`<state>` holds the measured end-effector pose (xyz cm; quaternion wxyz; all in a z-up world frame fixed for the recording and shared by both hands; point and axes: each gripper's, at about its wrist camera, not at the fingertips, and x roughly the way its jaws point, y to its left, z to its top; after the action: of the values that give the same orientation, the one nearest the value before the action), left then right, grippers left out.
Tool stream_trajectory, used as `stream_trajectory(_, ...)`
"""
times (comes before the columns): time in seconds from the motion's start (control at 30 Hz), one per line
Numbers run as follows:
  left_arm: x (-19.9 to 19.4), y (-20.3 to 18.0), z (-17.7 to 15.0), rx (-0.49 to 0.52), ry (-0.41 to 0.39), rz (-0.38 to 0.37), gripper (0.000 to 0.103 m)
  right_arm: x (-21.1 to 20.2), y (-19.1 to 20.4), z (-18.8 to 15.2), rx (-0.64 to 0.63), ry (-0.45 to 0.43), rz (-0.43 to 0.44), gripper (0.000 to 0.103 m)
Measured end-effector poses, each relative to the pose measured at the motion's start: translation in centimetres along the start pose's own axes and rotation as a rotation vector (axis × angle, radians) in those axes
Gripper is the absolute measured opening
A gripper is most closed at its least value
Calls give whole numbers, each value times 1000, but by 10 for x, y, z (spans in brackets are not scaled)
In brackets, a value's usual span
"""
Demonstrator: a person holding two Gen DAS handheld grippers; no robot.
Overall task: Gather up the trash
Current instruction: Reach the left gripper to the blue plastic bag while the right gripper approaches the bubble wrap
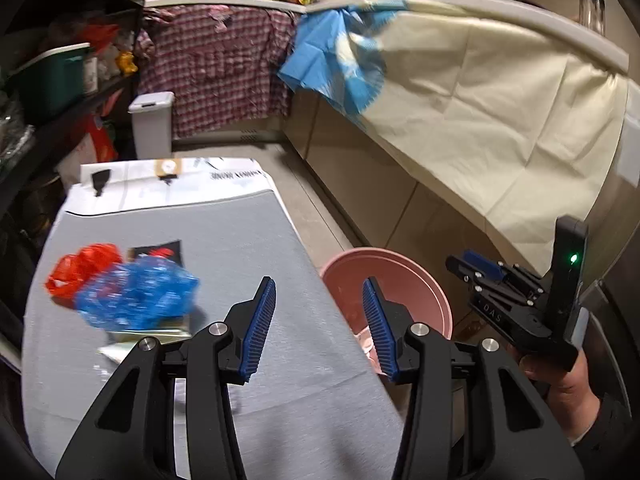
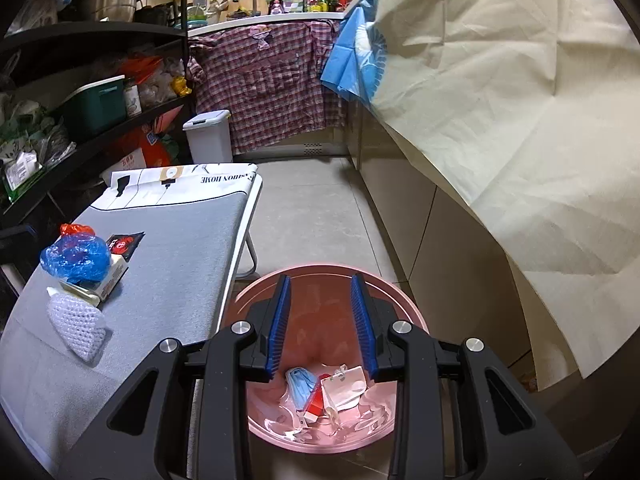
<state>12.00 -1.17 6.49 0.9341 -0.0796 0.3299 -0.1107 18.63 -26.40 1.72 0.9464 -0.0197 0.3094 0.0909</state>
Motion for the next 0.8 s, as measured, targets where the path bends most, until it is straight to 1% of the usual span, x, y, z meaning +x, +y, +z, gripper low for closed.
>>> stream_trajectory(0.07, -14, 17, 2, -18, -20, 5, 45, -5, 4, 1, 3, -8, 3, 32)
stream_trajectory(0.17, -29, 41, 4, -36, -38, 23, 41, -12, 12, 2, 0, -21, 17, 32)
stream_trajectory(0.23, -41, 62, 8, -46, -50, 47, 40, -16, 19, 3, -10, -28, 31, 32)
stream_trajectory(0.33, -56, 86, 14, -44, -68, 81, 40, -24, 30, 3, -21, -54, 28, 30)
stream_trajectory(0.37, -61, 95, 16, -48, -71, 89, 40, -27, 34, 4, -17, -63, 32, 28)
stream_trajectory(0.47, -70, 117, 22, -60, -77, 104, 40, -37, 48, 6, -8, -92, 60, 24)
stream_trajectory(0.57, -71, 138, 20, -74, -89, 131, 40, -44, 70, 6, -19, -126, 103, 24)
stream_trajectory(0.63, -66, 154, 13, -125, -80, 127, 39, -44, 88, 4, -16, -130, 147, 24)
stream_trajectory(0.7, -56, 165, 4, -173, -58, 121, 36, -40, 110, -2, -17, -122, 202, 24)
stream_trajectory(0.8, -40, 184, -9, -285, -15, 93, 36, -34, 142, -9, -46, -118, 257, 24)
